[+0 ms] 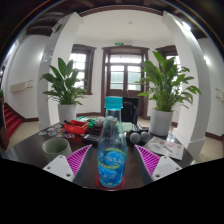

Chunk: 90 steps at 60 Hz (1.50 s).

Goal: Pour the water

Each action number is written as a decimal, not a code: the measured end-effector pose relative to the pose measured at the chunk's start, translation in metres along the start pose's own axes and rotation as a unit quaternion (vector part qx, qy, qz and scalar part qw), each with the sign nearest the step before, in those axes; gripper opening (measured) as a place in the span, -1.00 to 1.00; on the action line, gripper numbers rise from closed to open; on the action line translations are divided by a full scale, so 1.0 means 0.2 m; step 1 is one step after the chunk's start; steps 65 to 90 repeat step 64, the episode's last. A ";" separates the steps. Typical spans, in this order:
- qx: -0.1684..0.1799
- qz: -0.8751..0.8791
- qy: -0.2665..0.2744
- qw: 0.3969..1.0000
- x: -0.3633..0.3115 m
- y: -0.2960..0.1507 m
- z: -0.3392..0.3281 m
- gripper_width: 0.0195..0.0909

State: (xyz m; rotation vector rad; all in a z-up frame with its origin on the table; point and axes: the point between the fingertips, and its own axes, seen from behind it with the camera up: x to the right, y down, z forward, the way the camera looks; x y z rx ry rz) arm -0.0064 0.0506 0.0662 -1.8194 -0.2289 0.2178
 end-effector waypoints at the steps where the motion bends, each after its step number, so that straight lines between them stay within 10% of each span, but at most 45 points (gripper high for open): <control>1: -0.002 0.002 0.003 1.000 0.00 0.00 -0.03 0.87; 31: 0.006 0.045 0.088 0.995 -0.13 -0.12 -0.78 0.86; 90: 0.010 0.039 0.084 0.996 -0.23 -0.17 -0.89 0.85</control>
